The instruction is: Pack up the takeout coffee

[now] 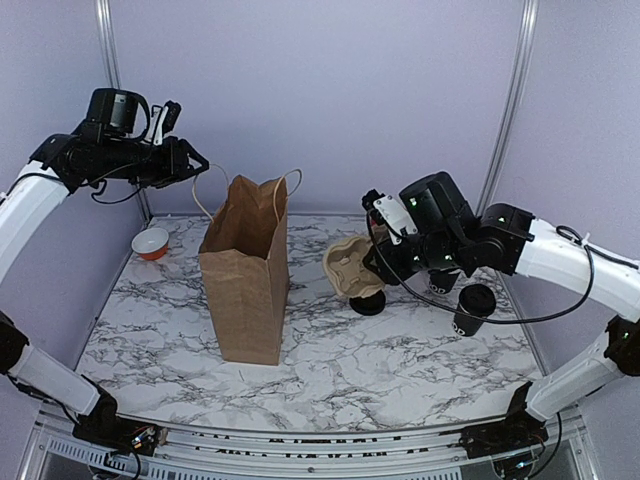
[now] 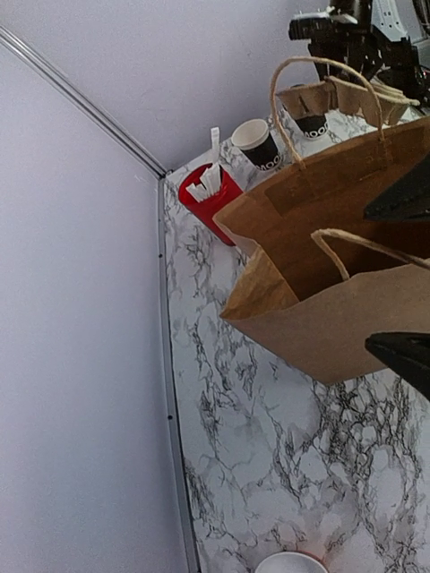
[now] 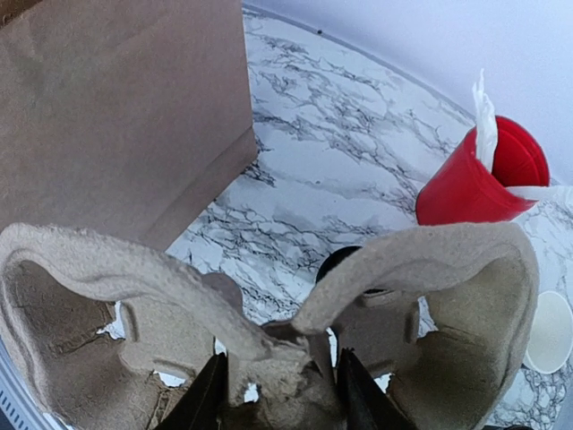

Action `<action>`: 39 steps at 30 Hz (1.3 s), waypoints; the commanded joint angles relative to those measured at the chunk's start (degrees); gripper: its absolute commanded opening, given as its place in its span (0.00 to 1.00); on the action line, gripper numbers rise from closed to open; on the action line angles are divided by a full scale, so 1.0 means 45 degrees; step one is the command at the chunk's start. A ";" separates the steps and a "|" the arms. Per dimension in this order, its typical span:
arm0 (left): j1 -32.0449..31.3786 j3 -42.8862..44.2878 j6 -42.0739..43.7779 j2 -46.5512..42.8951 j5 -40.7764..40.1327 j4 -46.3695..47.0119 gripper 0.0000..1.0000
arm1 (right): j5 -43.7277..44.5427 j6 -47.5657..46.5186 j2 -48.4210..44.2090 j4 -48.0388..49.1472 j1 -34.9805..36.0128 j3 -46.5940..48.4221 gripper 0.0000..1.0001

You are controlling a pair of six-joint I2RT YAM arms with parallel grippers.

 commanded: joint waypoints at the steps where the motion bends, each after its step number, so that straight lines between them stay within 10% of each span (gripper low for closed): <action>1: -0.0540 0.0540 0.1025 0.0514 -0.1255 -0.1229 0.41 | -0.0190 -0.0350 -0.0211 0.0264 -0.0303 0.0876 0.39; 5: -0.0652 0.0714 0.1194 0.0867 -0.0755 -0.1227 0.31 | -0.0145 -0.0478 -0.0108 0.0341 -0.0417 0.1060 0.39; 9: -0.0645 0.0950 0.1418 0.0921 -0.2210 -0.1246 0.00 | -0.0150 -0.0513 0.0000 0.0456 -0.0458 0.1294 0.39; 14: -0.0572 0.2051 0.2802 0.1067 -0.4304 -0.1062 0.00 | -0.0150 -0.0632 0.0180 0.0645 -0.0469 0.1663 0.39; 26: -0.0804 0.2629 0.4768 0.2268 0.1707 -0.1286 0.00 | 0.0060 -0.0858 0.0548 0.0940 -0.0586 0.2761 0.39; 39: -0.2813 0.1409 0.3186 0.2681 0.3394 0.0147 0.00 | -0.3445 -0.2120 0.0982 0.6252 -0.0591 0.2360 0.39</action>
